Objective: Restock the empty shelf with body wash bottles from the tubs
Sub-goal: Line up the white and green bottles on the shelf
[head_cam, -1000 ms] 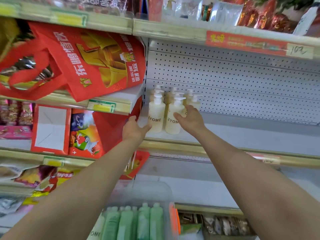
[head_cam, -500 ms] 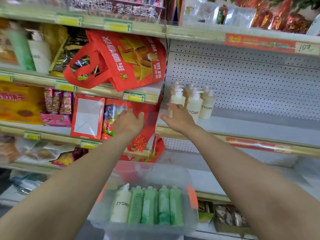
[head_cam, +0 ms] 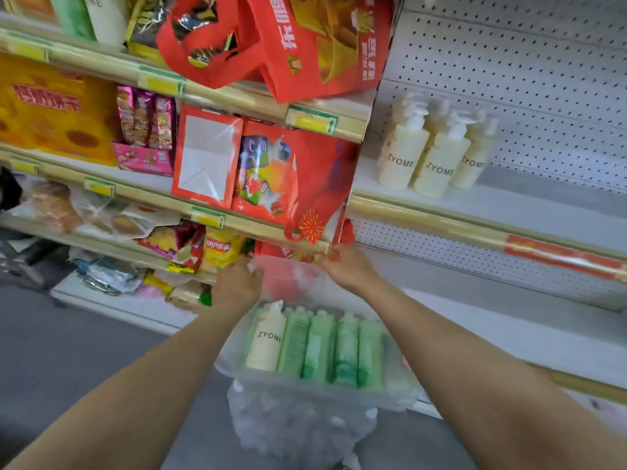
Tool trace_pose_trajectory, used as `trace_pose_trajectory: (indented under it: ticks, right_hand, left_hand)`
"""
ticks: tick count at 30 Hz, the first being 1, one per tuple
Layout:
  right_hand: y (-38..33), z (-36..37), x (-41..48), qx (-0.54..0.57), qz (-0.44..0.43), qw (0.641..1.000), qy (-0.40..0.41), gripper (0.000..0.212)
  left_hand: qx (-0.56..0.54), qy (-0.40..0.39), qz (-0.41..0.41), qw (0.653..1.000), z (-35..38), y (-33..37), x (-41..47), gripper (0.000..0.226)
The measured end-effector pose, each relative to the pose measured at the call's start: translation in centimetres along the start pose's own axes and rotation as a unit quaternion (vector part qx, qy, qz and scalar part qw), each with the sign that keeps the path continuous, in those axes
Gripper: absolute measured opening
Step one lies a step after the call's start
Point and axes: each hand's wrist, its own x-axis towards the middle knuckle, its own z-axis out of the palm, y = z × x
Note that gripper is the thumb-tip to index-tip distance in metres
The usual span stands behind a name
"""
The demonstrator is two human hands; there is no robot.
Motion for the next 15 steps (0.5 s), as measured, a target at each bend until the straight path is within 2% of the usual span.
trace_pose_trajectory:
  ticks: [4, 7, 9, 15]
  right_hand:
    - [2.5, 5.6, -0.1, 0.027, 0.074, 0.99, -0.119, 0.061]
    - [5.1, 9.0, -0.2, 0.029, 0.143, 0.975, -0.169, 0.069]
    - [6.8, 10.8, -0.3, 0.044, 0.191, 0.96, -0.2, 0.084]
    - [12.0, 15.1, 1.5, 0.13, 0.259, 0.934, -0.209, 0.128]
  left_hand:
    - [0.014, 0.0, -0.022, 1.0, 3.2, -4.1, -2.0, 0.051]
    - [-0.012, -0.005, -0.012, 1.0, 4.9, -6.2, -2.9, 0.058]
    - [-0.002, 0.0, -0.008, 1.0, 5.4, -6.6, -3.3, 0.062]
    - [0.028, 0.028, -0.018, 0.999, 5.8, -5.9, -3.8, 0.063]
